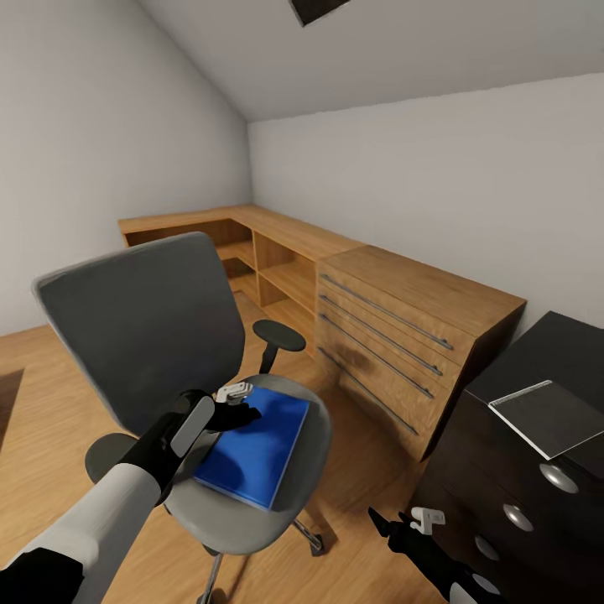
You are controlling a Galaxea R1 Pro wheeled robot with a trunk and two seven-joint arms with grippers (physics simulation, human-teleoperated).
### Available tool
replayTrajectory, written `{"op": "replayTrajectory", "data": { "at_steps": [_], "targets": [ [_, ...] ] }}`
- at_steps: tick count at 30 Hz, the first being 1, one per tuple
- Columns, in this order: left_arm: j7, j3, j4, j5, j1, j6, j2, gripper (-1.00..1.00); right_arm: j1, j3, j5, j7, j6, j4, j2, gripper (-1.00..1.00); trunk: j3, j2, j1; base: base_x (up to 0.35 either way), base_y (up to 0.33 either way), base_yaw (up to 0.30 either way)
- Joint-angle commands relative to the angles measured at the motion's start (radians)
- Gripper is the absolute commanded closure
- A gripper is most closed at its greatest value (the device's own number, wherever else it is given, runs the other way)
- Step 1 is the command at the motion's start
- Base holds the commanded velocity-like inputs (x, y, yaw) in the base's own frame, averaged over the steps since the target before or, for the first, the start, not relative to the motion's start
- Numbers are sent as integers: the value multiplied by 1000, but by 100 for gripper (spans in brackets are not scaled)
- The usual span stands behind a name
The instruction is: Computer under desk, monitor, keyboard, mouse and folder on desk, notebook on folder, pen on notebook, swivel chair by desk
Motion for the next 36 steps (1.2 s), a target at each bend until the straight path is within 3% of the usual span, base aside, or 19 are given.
{"op": "replayTrajectory", "data": {
  "at_steps": [1, 21, 36],
  "targets": [
    [9, -5, -1, 10, -1, 1, 1, -100, -1, 8, -10, 2, -5, 1, -1, -100, -1, 0, 0, 0, 0, 0],
    [10, -5, -1, -1, -1, -1, 3, -100, -1, 8, -10, 2, -5, 1, -1, -100, -1, 0, 0, 0, 0, 0],
    [11, -5, -6, -1, -1, -1, 24, -100, -1, 8, -13, -2, -2, 1, 0, -100, -6, 0, 0, 0, 0, 42]
  ]
}}
